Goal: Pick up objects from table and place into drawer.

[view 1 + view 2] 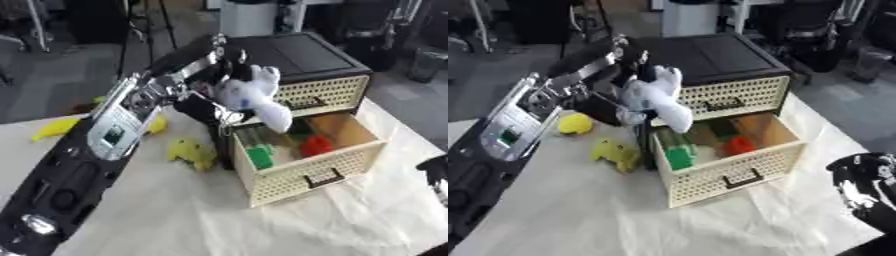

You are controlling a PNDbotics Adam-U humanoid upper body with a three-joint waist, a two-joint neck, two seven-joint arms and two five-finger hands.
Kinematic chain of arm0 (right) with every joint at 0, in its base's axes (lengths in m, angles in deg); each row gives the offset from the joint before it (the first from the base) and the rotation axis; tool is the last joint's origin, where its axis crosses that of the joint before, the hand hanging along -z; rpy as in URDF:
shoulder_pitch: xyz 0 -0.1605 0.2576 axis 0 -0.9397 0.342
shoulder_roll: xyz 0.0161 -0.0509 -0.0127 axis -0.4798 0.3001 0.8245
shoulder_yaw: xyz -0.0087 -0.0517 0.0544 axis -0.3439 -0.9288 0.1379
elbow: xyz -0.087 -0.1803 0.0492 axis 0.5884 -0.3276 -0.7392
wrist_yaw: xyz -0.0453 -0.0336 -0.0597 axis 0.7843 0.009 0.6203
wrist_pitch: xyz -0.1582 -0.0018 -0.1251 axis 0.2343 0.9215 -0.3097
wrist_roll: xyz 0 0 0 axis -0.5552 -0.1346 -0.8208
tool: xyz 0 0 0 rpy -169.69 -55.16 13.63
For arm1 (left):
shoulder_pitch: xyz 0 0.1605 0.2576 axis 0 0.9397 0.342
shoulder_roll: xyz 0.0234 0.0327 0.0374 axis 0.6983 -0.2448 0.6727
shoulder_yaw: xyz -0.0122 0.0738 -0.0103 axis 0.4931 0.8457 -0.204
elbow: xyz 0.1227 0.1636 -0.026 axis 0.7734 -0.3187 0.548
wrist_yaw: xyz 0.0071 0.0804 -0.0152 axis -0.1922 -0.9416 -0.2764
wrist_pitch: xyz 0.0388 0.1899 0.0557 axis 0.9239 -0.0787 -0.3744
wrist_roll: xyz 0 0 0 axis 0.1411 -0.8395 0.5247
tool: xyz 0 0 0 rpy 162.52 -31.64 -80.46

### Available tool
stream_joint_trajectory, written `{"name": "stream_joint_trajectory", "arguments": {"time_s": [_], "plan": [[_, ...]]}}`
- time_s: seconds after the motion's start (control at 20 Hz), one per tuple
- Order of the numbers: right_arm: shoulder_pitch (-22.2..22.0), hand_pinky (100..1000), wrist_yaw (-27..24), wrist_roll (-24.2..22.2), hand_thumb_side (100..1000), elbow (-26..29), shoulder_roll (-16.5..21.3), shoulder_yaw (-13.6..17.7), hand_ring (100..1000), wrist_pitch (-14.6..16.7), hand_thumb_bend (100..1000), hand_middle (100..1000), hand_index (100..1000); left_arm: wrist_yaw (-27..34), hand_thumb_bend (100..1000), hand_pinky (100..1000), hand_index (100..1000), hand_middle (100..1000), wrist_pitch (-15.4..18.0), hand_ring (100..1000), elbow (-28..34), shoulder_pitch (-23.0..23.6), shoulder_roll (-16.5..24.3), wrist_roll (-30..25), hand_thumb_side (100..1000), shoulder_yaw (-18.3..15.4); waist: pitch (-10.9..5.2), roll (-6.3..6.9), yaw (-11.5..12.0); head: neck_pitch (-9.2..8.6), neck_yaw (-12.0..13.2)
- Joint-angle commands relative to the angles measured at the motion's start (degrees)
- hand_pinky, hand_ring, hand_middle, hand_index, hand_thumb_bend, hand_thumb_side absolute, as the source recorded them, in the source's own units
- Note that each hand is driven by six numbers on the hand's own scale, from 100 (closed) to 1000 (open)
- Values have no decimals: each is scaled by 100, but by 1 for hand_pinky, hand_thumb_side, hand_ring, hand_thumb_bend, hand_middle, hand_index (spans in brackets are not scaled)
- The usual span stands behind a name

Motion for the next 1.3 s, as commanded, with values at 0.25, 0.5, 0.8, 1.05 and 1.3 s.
{"name": "stream_joint_trajectory", "arguments": {"time_s": [0.25,0.5,0.8,1.05,1.3], "plan": [[116,100,-100,-85,817,48,62,-40,245,37,100,346,636,-227,100,275,398,290,95,168,-491,21,-198,-475,149,134,-44,-21,-67,58,36],[200,100,-160,-213,822,68,-23,-146,245,96,100,346,608,-560,100,282,400,293,255,170,-1108,7,-385,-426,161,27,7,-26,-196,24,100],[380,100,-284,-458,831,138,-191,-353,245,212,100,346,583,-756,100,292,401,299,431,178,-1574,-111,-546,-35,184,-174,140,-24,-440,-65,264],[444,100,-371,-606,838,178,-308,-426,242,229,100,344,572,-868,100,387,506,409,587,291,-1647,-167,-597,567,178,-324,215,4,-582,-131,346],[468,100,-420,-672,841,197,-339,-447,240,228,100,342,568,-1640,243,550,613,535,829,441,-1466,-164,-550,1358,140,-387,238,30,-658,-196,405]]}}
